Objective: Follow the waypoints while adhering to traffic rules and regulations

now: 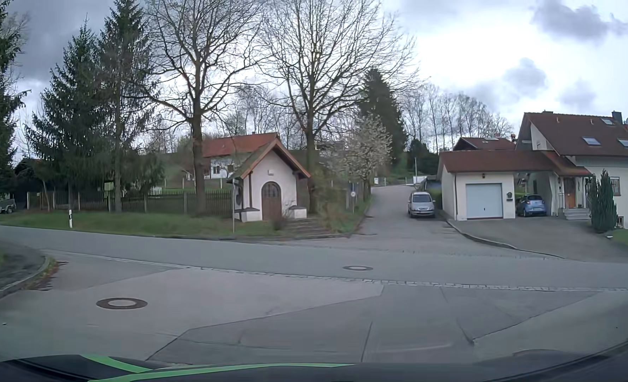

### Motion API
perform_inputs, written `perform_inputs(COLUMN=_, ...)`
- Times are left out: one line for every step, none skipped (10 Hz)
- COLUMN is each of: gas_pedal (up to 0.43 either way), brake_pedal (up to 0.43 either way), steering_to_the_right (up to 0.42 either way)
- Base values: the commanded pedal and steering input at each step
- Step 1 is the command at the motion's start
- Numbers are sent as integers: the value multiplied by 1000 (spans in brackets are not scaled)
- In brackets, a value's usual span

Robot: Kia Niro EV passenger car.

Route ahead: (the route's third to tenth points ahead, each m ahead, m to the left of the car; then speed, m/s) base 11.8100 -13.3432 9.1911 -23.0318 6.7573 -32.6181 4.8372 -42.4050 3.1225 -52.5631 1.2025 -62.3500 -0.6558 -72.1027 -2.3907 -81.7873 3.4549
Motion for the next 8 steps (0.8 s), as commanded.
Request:
perform_inputs(gas_pedal=0, brake_pedal=91, steering_to_the_right=307)
perform_inputs(gas_pedal=0, brake_pedal=91, steering_to_the_right=337)
perform_inputs(gas_pedal=0, brake_pedal=91, steering_to_the_right=356)
perform_inputs(gas_pedal=0, brake_pedal=98, steering_to_the_right=366)
perform_inputs(gas_pedal=0, brake_pedal=110, steering_to_the_right=371)
perform_inputs(gas_pedal=0, brake_pedal=116, steering_to_the_right=374)
perform_inputs(gas_pedal=0, brake_pedal=122, steering_to_the_right=377)
perform_inputs(gas_pedal=0, brake_pedal=134, steering_to_the_right=383)
